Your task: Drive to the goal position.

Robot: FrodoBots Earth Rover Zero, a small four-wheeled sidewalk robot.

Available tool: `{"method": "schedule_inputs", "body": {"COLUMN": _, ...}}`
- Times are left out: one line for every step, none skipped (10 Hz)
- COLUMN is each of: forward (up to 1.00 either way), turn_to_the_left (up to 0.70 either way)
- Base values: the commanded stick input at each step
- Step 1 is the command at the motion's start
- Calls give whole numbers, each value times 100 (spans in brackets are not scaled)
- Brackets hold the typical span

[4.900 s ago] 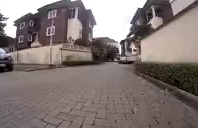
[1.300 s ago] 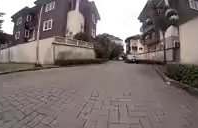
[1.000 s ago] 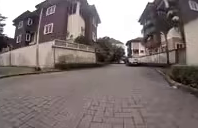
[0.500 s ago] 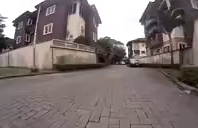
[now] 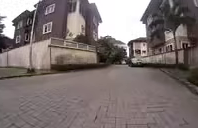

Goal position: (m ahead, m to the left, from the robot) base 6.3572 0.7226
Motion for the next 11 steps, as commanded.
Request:
{"method": "schedule_inputs", "body": {"forward": 70, "turn_to_the_left": 0}}
{"method": "schedule_inputs", "body": {"forward": 70, "turn_to_the_left": 0}}
{"method": "schedule_inputs", "body": {"forward": 70, "turn_to_the_left": 0}}
{"method": "schedule_inputs", "body": {"forward": 70, "turn_to_the_left": 0}}
{"method": "schedule_inputs", "body": {"forward": 70, "turn_to_the_left": 0}}
{"method": "schedule_inputs", "body": {"forward": 70, "turn_to_the_left": 0}}
{"method": "schedule_inputs", "body": {"forward": 70, "turn_to_the_left": 0}}
{"method": "schedule_inputs", "body": {"forward": 70, "turn_to_the_left": 0}}
{"method": "schedule_inputs", "body": {"forward": 70, "turn_to_the_left": 0}}
{"method": "schedule_inputs", "body": {"forward": 70, "turn_to_the_left": 0}}
{"method": "schedule_inputs", "body": {"forward": 70, "turn_to_the_left": 0}}
